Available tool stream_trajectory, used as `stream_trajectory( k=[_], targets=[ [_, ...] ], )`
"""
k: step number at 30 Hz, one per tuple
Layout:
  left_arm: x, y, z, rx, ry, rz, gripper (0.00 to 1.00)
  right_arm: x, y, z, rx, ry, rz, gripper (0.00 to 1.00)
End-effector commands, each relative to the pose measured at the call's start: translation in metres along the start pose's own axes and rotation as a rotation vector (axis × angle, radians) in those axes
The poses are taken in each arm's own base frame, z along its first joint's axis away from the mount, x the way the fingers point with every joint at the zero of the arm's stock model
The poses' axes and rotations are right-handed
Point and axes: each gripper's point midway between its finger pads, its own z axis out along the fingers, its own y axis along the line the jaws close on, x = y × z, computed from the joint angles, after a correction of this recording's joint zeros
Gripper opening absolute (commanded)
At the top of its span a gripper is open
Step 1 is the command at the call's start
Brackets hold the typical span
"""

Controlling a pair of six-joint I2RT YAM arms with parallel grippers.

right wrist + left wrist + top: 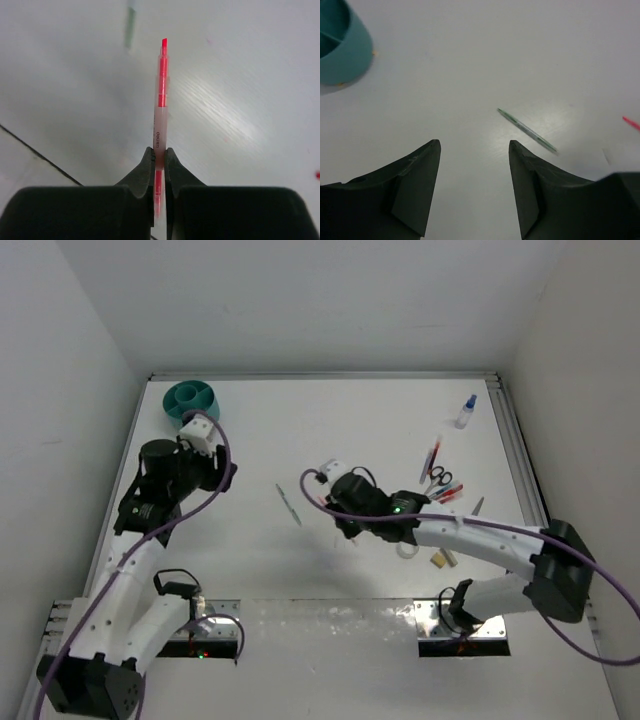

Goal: Sort the stationery into containers
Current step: Pick up the pen from the center of the board, then pick up the pen cap from the center of the board.

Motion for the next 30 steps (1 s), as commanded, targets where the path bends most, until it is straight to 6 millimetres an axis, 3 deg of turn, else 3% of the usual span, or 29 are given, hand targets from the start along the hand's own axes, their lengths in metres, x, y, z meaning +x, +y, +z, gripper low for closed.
stream_trajectory(
  k=[1, 3, 6, 7, 11, 12, 17, 19, 23, 30],
  targets=[
    [0.009, -0.042, 0.01, 0.204, 0.1, 0.061, 0.54, 0.055, -0.051, -0.02, 0.13, 0.128, 0.097, 0.0],
    [0.018, -0.068, 0.012, 0.295, 0.134, 0.135, 0.54, 0.073, -0.072, -0.028, 0.185, 0.14, 0.176, 0.0],
    [0.032, -0.1, 0.018, 0.442, 0.165, 0.325, 0.58, 0.084, -0.091, -0.042, 0.226, 0.11, 0.245, 0.0],
    [0.041, -0.123, 0.02, 0.531, 0.192, 0.403, 0.6, 0.085, -0.099, -0.05, 0.239, 0.091, 0.279, 0.0],
    [0.074, -0.163, 0.026, 0.789, 0.272, 0.738, 0.61, 0.096, -0.108, -0.062, 0.23, 0.082, 0.329, 0.0],
    [0.09, -0.182, 0.024, 0.892, 0.296, 0.803, 0.61, 0.098, -0.111, -0.064, 0.234, 0.081, 0.34, 0.0],
    [0.121, -0.231, 0.014, 1.18, 0.196, 1.214, 0.59, 0.11, -0.12, -0.078, 0.256, 0.079, 0.366, 0.0],
    [0.141, -0.246, 0.013, 1.263, 0.202, 1.303, 0.59, 0.114, -0.124, -0.081, 0.269, 0.071, 0.389, 0.0],
    [0.161, -0.268, 0.008, 1.364, 0.204, 1.347, 0.58, 0.115, -0.125, -0.081, 0.263, 0.055, 0.404, 0.0],
    [0.189, -0.279, 0.025, 1.385, 0.25, 1.41, 0.49, 0.109, -0.122, -0.081, 0.243, 0.028, 0.403, 0.0]
  ],
)
